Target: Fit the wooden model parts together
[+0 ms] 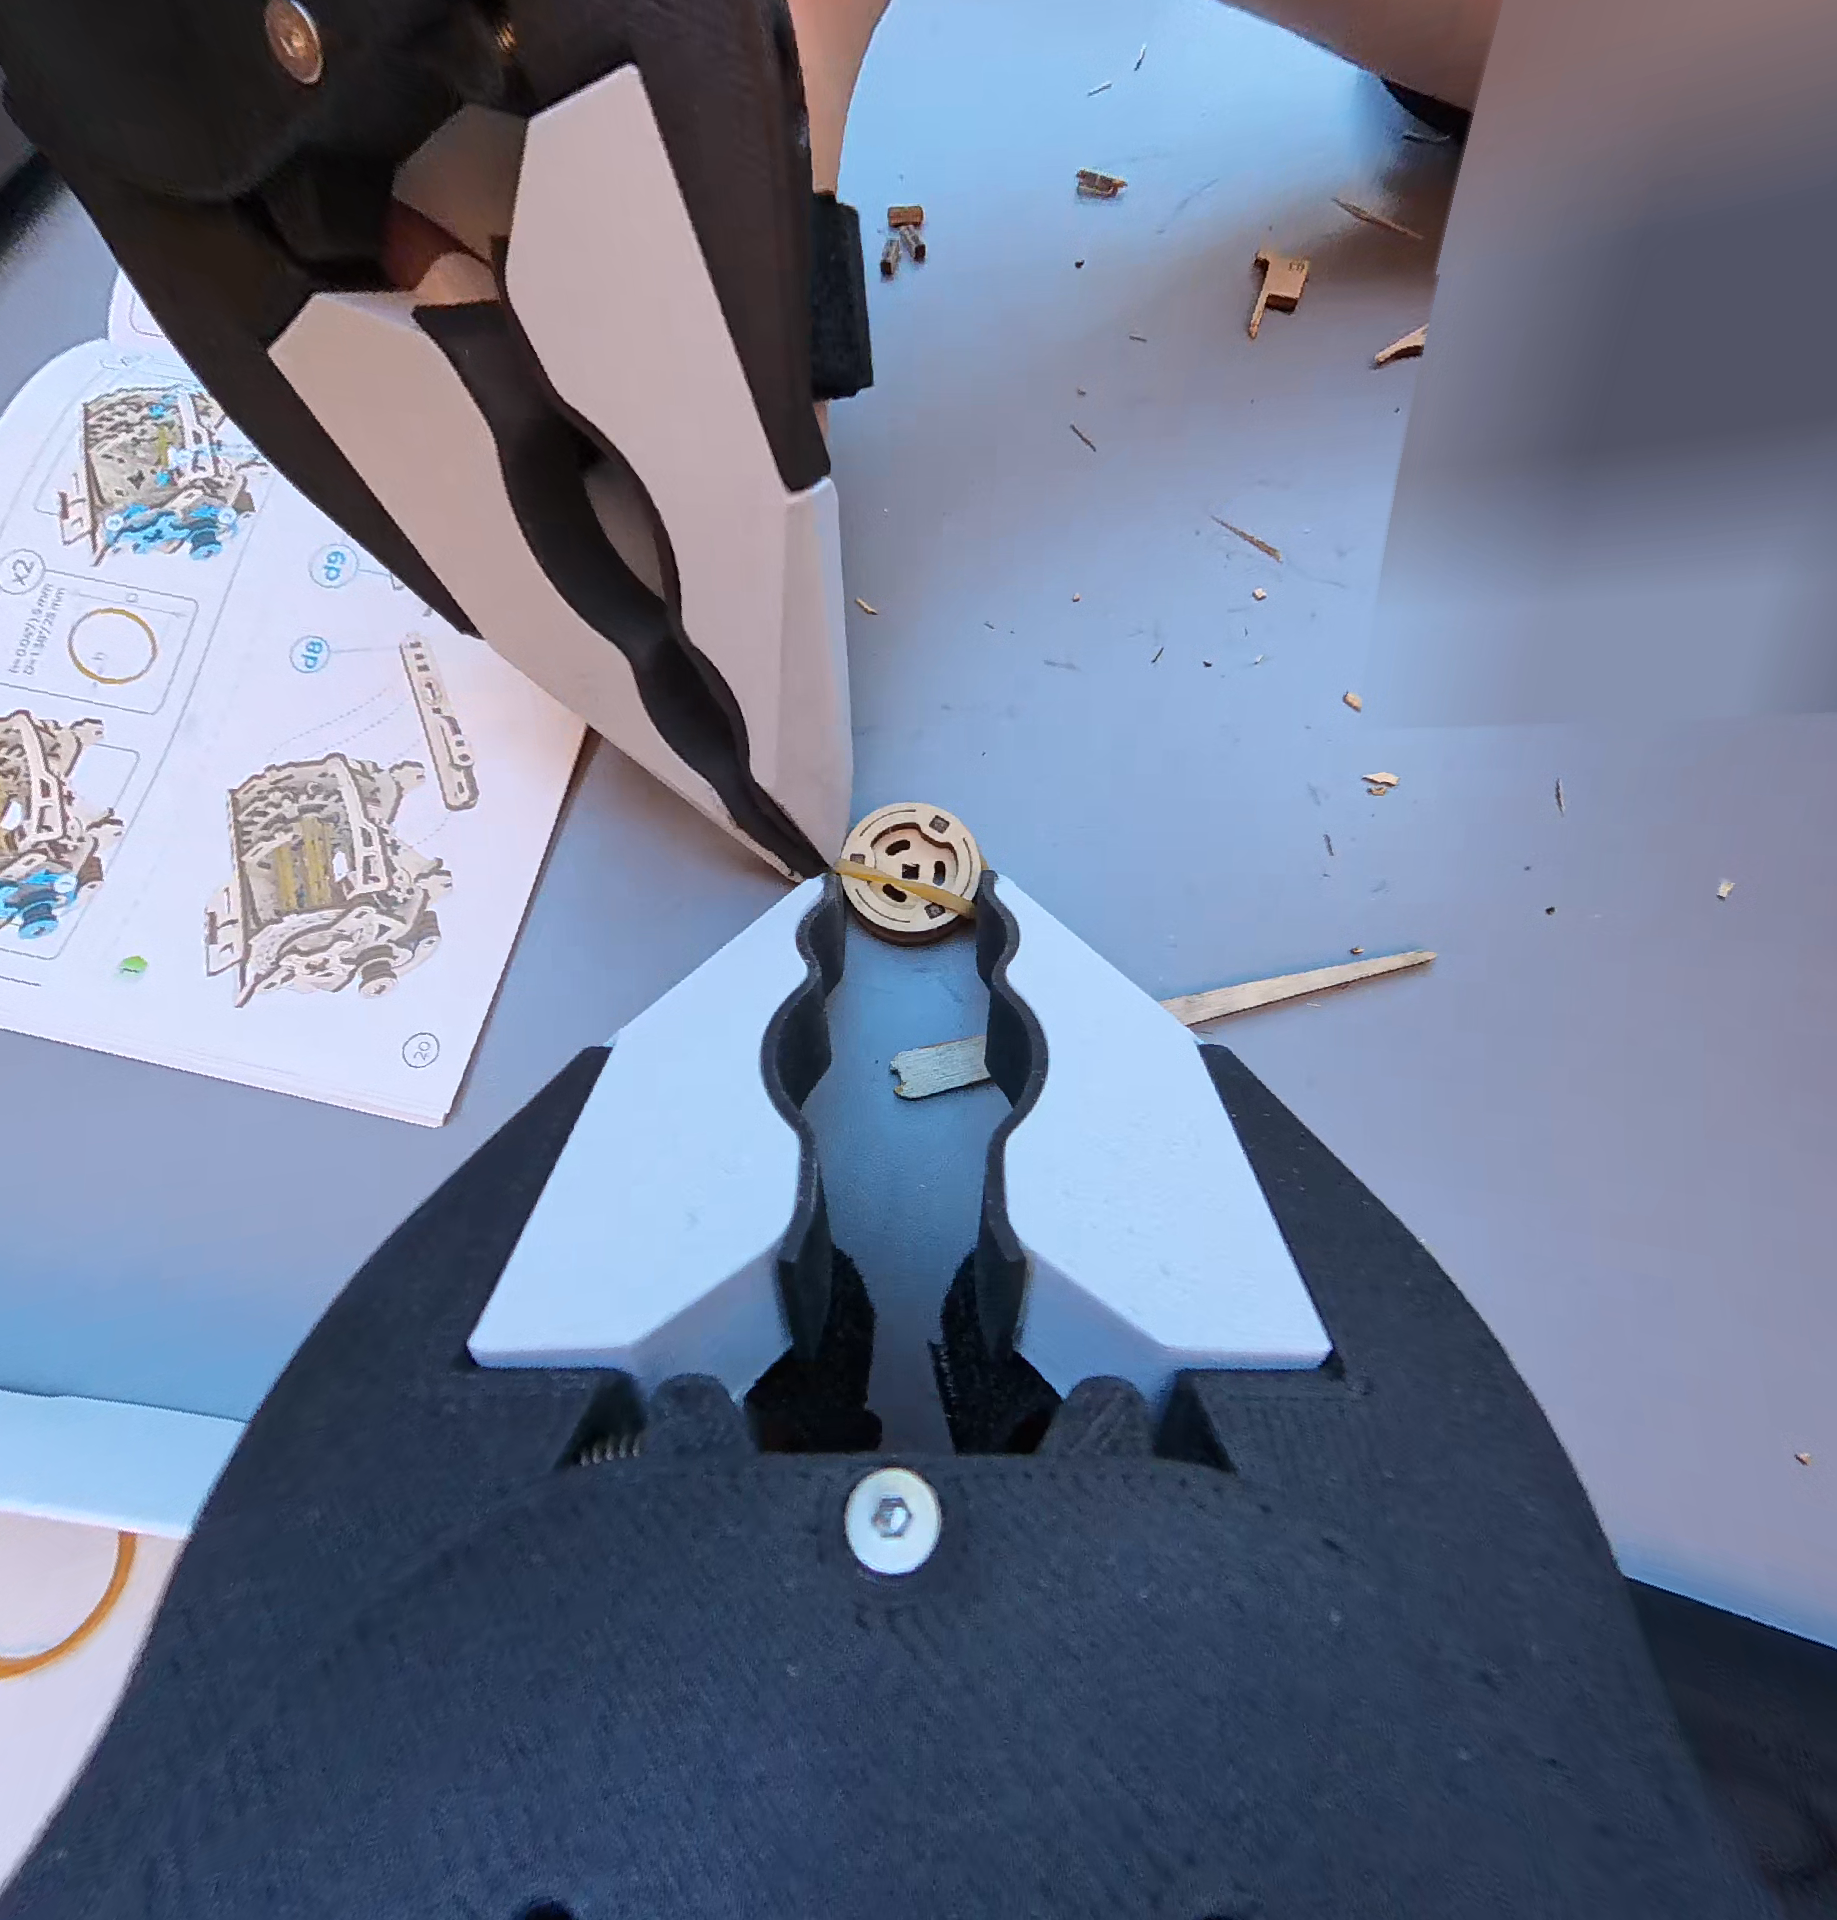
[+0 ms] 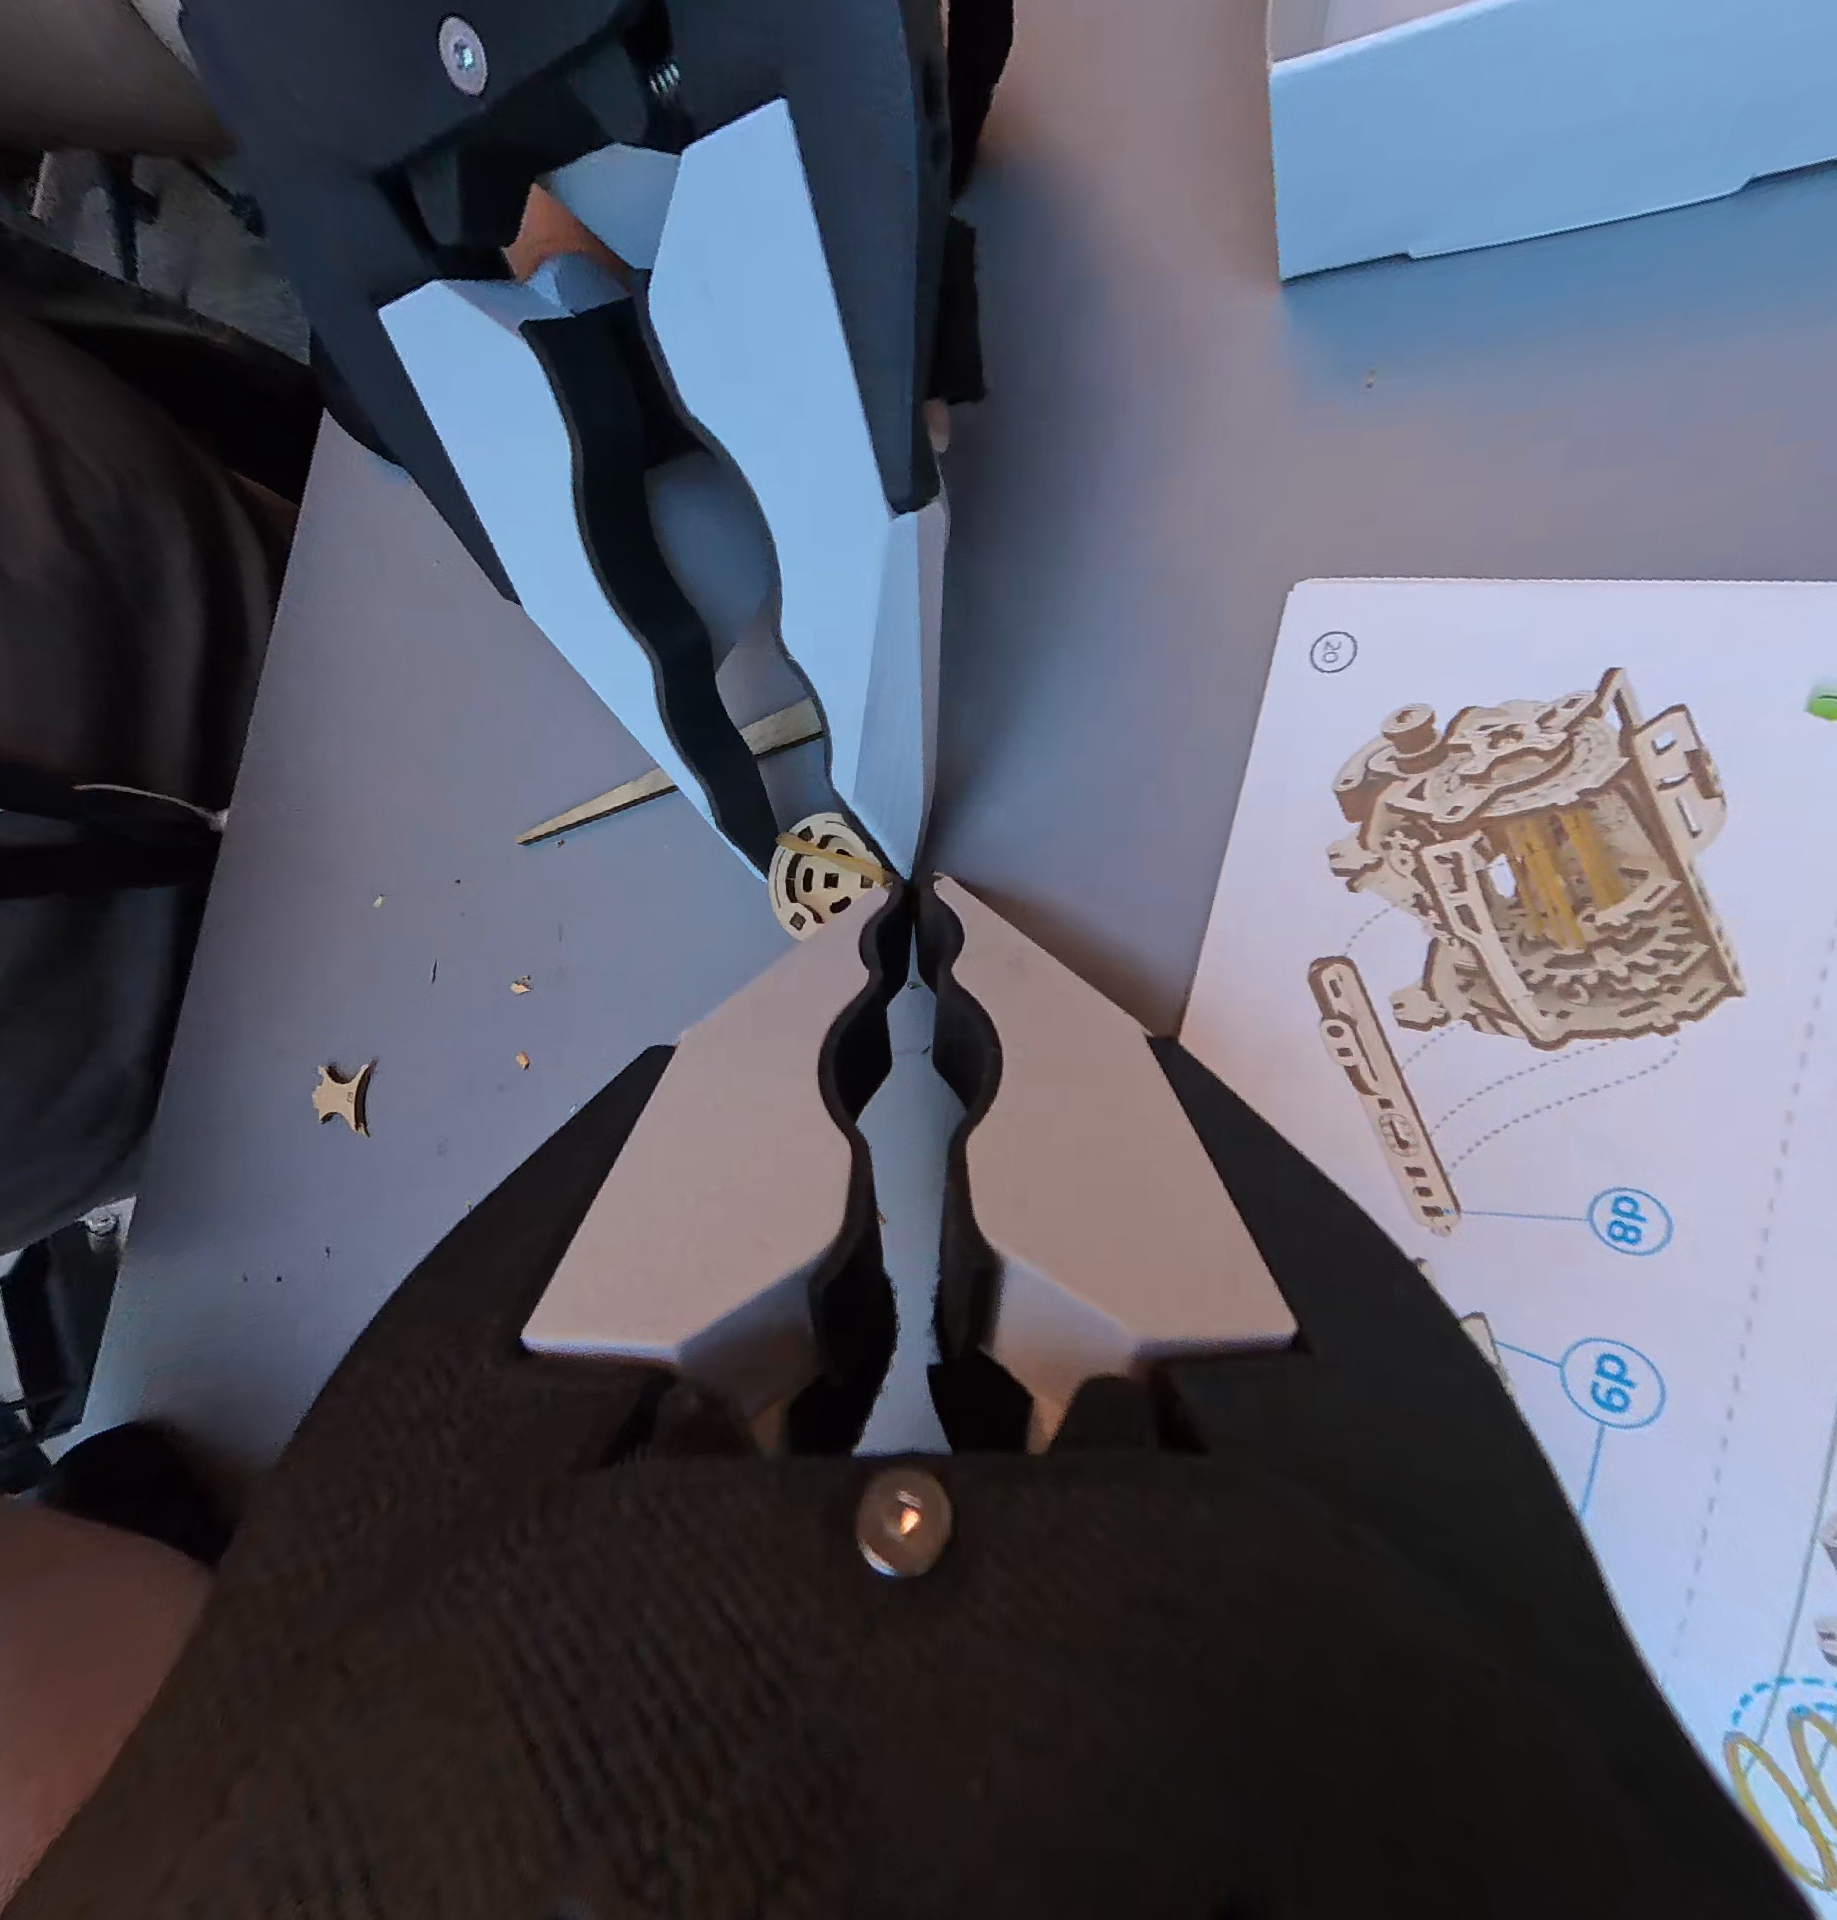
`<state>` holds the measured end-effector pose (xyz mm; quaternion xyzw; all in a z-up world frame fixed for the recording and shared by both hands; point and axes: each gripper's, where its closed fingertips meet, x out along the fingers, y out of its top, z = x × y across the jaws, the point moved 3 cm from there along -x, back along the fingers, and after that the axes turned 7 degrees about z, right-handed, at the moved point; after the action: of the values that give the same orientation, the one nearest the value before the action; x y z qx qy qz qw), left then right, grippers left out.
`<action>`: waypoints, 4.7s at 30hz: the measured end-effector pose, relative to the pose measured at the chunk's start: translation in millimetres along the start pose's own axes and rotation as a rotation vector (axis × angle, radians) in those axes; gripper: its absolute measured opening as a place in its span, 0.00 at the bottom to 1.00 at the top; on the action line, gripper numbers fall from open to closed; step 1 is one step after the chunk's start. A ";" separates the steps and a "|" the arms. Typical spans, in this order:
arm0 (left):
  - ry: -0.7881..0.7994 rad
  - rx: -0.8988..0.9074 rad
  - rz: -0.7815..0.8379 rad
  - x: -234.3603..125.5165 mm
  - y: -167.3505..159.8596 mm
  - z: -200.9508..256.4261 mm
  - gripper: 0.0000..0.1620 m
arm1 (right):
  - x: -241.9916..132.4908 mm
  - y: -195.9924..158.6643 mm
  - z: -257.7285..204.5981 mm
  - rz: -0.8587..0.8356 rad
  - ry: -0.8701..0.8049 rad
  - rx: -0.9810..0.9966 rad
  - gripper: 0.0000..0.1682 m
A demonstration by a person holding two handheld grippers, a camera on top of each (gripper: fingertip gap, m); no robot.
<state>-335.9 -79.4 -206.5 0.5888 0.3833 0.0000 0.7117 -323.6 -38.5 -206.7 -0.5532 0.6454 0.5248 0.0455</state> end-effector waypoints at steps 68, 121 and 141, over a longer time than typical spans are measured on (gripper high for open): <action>-0.057 -0.180 0.195 -31.9 27.4 0.3 0.15 | -16.3 -4.9 -47.4 0.504 -0.308 0.228 0.00; -0.068 -0.214 0.090 -30.7 9.6 -8.6 0.07 | -7.5 -13.3 -11.6 0.175 -0.581 -0.276 0.03; -0.007 -0.109 0.280 -52.2 43.6 -26.5 0.03 | -26.1 15.1 -52.1 0.341 -0.262 -0.339 0.00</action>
<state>-367.6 -67.4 -141.8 0.5968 0.2943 0.1179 0.7371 -297.9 -61.5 -157.4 -0.3638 0.6206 0.6926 -0.0536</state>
